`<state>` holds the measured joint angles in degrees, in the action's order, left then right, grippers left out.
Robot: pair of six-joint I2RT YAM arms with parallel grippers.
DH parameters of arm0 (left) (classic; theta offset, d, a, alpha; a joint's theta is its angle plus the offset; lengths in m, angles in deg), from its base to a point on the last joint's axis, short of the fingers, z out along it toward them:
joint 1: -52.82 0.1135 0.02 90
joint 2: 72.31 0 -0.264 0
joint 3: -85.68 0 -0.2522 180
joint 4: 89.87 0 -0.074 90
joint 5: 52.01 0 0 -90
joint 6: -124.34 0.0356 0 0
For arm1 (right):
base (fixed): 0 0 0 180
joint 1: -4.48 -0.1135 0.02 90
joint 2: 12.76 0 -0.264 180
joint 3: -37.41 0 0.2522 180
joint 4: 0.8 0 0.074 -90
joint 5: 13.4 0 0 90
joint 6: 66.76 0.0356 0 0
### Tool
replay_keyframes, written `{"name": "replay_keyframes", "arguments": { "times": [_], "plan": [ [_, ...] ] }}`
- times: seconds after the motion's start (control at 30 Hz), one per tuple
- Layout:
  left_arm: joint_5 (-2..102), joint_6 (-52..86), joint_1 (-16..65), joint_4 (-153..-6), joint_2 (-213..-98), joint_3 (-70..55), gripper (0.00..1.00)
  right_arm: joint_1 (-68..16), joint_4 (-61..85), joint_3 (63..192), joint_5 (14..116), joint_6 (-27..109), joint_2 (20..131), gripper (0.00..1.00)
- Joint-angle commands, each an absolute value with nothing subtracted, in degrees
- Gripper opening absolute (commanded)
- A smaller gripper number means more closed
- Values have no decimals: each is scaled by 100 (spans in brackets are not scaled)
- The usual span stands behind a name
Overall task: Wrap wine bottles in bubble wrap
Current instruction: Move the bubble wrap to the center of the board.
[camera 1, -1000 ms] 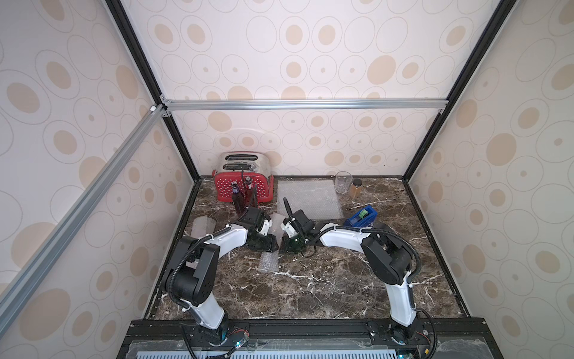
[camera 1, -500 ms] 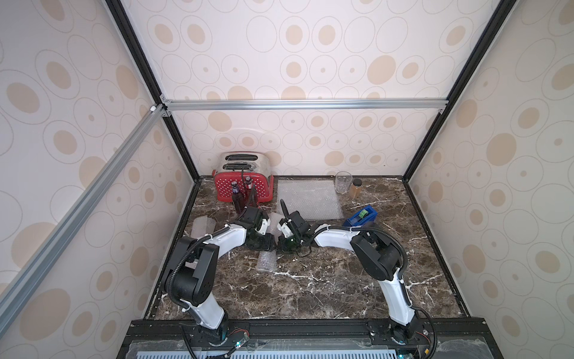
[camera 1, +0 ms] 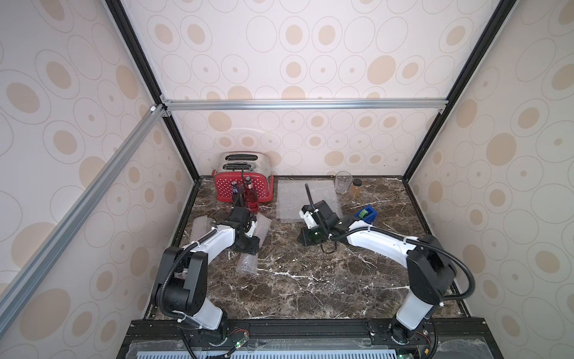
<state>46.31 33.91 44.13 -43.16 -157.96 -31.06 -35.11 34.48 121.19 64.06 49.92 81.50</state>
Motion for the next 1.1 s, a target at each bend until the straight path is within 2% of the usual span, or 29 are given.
{"name": "replay_keyframes", "arguments": {
  "times": [0.0,0.13,0.3,0.47,0.63,0.9,1.07],
  "plan": [
    [4430,3841,4824,-4131,-15375,-3174,40,-3294,4186,12031,6990,4586,7849,25],
    [4280,3559,5631,-4557,-15092,-3397,38,-3044,4312,12141,7341,4491,7766,35],
    [4117,3817,5808,-4748,-15252,-3380,45,-2774,4529,12628,7536,4427,8308,48],
    [4040,3970,5822,-4809,-15298,-3315,73,-2398,4873,13330,7616,4538,9077,50],
    [4386,4064,5821,-4784,-14807,-3305,99,-1973,5142,14050,7543,4630,9876,50],
    [5205,4218,5819,-5179,-13534,-3684,99,-1327,5671,15233,7699,4610,11007,52],
    [5720,4033,5845,-5320,-13279,-3843,99,-1192,5900,15816,7751,4512,11501,54]
  ]
}}
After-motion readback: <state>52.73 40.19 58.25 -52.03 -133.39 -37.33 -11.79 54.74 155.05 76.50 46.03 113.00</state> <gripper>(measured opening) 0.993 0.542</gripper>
